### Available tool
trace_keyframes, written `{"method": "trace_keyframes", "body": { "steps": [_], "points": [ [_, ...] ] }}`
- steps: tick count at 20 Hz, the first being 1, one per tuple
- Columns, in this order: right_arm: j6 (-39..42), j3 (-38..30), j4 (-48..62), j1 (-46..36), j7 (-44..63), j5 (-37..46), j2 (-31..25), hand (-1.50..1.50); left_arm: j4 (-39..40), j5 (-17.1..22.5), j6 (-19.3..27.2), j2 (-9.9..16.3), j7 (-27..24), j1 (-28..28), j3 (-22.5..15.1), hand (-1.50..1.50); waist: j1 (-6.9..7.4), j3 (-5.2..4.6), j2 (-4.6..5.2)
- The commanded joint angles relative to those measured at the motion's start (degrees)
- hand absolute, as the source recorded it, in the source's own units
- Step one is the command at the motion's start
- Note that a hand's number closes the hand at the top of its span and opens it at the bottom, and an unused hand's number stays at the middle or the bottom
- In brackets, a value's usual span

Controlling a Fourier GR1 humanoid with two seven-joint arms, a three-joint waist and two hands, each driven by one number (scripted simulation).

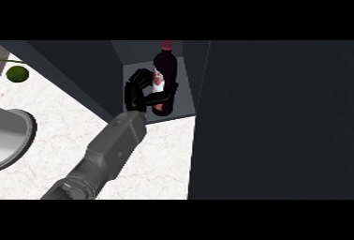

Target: Pick up the wine, place it into the cabinet and close the cabinet

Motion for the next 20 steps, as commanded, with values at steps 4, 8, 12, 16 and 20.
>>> {"method": "trace_keyframes", "body": {
  "steps": [4, 8, 12, 16, 20],
  "points": [
    [-1.2, 1.3, -0.7, 0.1, 0.5, 1.5, 0.6, -1.5, 0.8, 1.3, 3.7, 0.0, 3.6, -5.6, -0.7, 1.5, 0.73, 0.0, -0.01],
    [0.3, -1.6, -0.5, 0.2, 0.6, -0.4, -1.4, -1.5, 1.5, 1.2, 4.7, 0.0, 3.6, -7.6, -0.9, 1.5, 1.12, 0.09, 0.07],
    [0.9, -1.9, 0.6, 1.0, -1.2, -0.9, -0.7, -1.5, 3.0, 1.8, 4.0, 0.0, 5.7, -8.9, -0.1, 1.5, 1.17, 0.15, 0.92],
    [0.8, -1.8, 0.2, 1.2, -0.9, -0.2, -1.1, -1.5, 4.1, 2.4, 3.8, 0.0, 8.0, -9.8, 0.3, 1.5, 1.38, 0.1, 0.66],
    [1.2, -3.5, -1.8, 3.4, -1.5, -1.8, -1.1, -1.5, 5.1, 2.7, 3.4, 0.3, 7.5, -10.9, 1.6, 1.5, 2.24, 0.18, 0.59]
  ]
}}
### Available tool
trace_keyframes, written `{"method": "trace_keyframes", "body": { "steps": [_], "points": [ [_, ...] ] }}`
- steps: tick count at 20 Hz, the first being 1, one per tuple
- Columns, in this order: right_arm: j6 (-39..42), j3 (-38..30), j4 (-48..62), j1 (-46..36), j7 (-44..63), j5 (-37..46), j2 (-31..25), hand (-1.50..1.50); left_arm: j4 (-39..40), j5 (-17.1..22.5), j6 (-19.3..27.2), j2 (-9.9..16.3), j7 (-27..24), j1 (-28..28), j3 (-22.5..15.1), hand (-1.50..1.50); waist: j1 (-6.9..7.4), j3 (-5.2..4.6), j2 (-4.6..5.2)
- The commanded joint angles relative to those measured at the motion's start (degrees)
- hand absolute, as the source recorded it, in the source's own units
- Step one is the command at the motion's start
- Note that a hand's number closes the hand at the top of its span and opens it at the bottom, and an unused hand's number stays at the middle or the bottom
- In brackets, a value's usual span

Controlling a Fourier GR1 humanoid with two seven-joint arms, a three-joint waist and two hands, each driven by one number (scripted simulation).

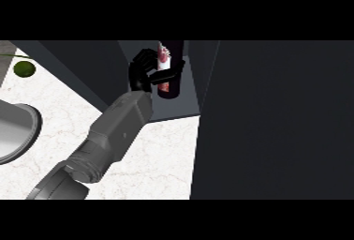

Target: Pick up the wine, place it into the cabinet and close the cabinet

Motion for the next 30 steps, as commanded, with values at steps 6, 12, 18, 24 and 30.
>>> {"method": "trace_keyframes", "body": {
  "steps": [6, 12, 18, 24, 30],
  "points": [
    [0.5, 0.1, -1.3, 0.5, 0.0, -0.8, 0.0, -1.5, 4.9, -7.1, 6.1, 3.3, -1.6, -1.3, -6.3, 1.5, -0.43, 0.11, 0.6],
    [1.5, -0.4, 0.3, -0.3, -1.0, -0.9, -0.6, -1.5, 5.0, -9.5, 10.9, 4.9, -0.2, -0.2, -8.6, 1.5, -0.11, 0.01, 1.05],
    [1.3, -0.1, -0.7, 0.4, -0.8, -1.6, 0.1, -1.5, 5.0, -11.1, 15.3, 6.0, 1.1, 1.7, -10.0, 1.5, -1.18, -0.04, 1.49],
    [2.0, 0.5, -1.8, 0.2, -0.2, -2.2, -0.3, -1.5, 5.0, -12.9, 12.5, 7.4, 3.3, 2.9, -11.6, -1.5, -1.66, -0.11, 1.53],
    [1.1, 0.4, -1.0, -1.3, -0.4, -1.7, 0.1, -1.5, 5.0, -12.5, 10.0, 8.4, 5.4, 2.1, -11.1, -1.5, -1.17, -0.17, 1.39]
  ]
}}
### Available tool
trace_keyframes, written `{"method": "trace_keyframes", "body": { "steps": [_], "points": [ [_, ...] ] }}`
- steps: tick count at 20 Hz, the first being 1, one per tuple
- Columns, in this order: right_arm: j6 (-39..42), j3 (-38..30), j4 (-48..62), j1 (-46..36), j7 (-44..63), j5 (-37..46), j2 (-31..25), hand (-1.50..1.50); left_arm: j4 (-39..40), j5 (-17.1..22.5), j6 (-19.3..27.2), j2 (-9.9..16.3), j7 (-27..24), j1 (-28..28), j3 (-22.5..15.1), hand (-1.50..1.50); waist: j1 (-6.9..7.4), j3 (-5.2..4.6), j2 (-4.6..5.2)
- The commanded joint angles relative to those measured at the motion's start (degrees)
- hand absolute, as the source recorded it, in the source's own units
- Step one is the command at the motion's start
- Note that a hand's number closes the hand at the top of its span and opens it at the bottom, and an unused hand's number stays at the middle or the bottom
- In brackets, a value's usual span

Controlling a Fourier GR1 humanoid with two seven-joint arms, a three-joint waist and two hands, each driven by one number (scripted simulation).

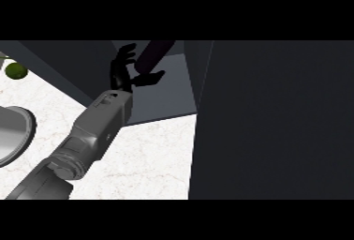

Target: Pick up the wine, place it into the cabinet and close the cabinet

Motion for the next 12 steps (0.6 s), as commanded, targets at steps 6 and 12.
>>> {"method": "trace_keyframes", "body": {
  "steps": [6, 12],
  "points": [
    [-0.5, 0.7, -1.9, 0.2, 1.0, -0.1, 0.1, -1.5, 1.0, -0.5, -4.1, 4.2, -0.3, 2.6, -0.3, -1.5, 0.73, -0.3, 0.18],
    [-1.2, 0.5, -2.4, 0.6, 1.4, -0.6, 0.5, -1.5, 1.0, -2.4, -6.1, 5.0, -0.6, 0.4, -2.1, -1.5, 1.17, -0.17, -0.61]
  ]
}}
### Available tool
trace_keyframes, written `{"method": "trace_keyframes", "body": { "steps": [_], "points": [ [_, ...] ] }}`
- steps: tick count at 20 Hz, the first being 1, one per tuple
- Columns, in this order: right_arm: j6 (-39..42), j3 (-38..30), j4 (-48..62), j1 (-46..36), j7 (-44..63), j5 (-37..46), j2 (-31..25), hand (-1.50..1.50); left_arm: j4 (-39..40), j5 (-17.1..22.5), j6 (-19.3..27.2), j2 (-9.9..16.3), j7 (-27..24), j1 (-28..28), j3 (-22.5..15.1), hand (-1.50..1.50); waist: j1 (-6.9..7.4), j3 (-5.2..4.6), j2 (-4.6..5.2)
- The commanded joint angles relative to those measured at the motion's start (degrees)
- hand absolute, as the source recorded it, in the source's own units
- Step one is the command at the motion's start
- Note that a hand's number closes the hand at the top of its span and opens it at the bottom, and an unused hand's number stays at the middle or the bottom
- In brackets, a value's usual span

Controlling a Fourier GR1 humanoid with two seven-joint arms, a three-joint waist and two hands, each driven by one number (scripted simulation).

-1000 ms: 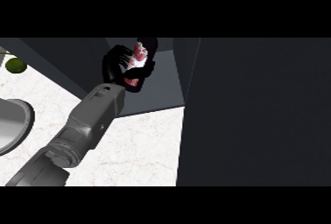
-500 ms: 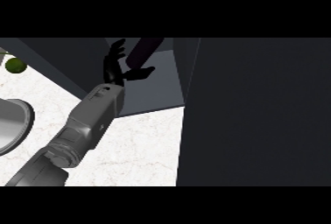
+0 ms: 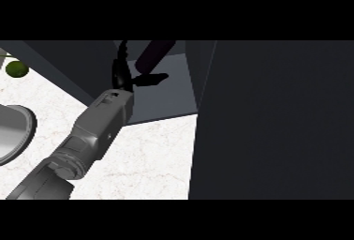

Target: Pick up the wine, place it into the cabinet and close the cabinet

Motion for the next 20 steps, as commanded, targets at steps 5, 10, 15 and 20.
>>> {"method": "trace_keyframes", "body": {
  "steps": [5, 10, 15, 20],
  "points": [
    [-0.7, -0.1, -1.8, 0.5, 0.4, -0.2, 0.3, -1.5, -0.6, -4.0, -13.0, 4.4, -2.6, 0.7, -3.8, -1.5, 2.32, 0.16, -1.08],
    [-2.2, 1.0, -2.1, 1.0, 1.7, 2.1, 0.4, -1.5, -7.4, 0.8, -26.0, 3.3, -8.3, 0.9, 1.2, -1.5, 4.93, 0.07, -2.25],
    [-2.5, -2.1, -4.2, 1.7, 3.7, 0.3, -1.9, -1.5, -10.5, 4.2, -32.9, 2.3, -11.6, 0.8, 5.2, -1.5, 6.77, 0.3, -3.38],
    [-3.8, -1.1, -4.7, 1.4, 5.6, 1.9, -3.2, -1.5, -11.6, 2.9, -36.8, 1.2, -8.3, 0.6, 4.8, -1.5, 8.53, 0.35, -3.9]
  ]
}}
